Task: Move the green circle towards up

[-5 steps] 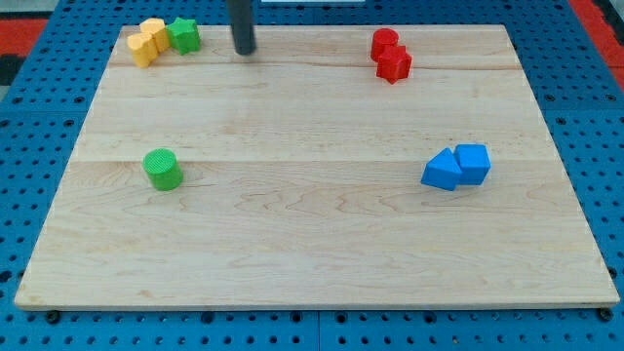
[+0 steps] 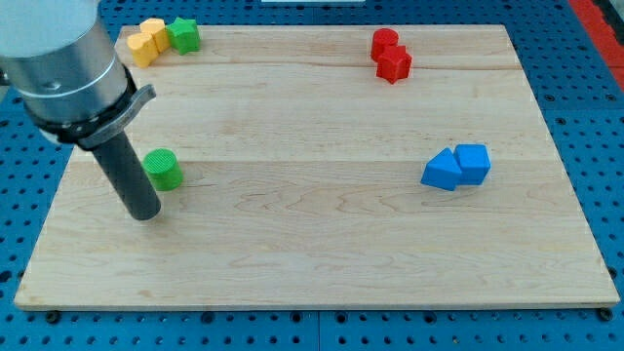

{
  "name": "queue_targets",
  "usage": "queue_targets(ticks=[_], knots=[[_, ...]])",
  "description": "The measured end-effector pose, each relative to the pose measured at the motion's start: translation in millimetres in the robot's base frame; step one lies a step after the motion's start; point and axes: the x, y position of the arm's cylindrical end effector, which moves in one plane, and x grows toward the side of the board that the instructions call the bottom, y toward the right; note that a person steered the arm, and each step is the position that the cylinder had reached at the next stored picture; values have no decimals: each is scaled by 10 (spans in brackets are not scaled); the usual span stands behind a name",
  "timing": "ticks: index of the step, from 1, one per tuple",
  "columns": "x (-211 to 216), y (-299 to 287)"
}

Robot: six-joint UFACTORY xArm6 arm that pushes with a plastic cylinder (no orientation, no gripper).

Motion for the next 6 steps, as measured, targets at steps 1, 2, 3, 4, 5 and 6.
queue_targets(ticks=[1, 2, 3, 4, 5, 6], knots=[[-304, -1], [-594, -12], [-928, -12], [-1297, -1], [-1225, 92], [-1012, 412]])
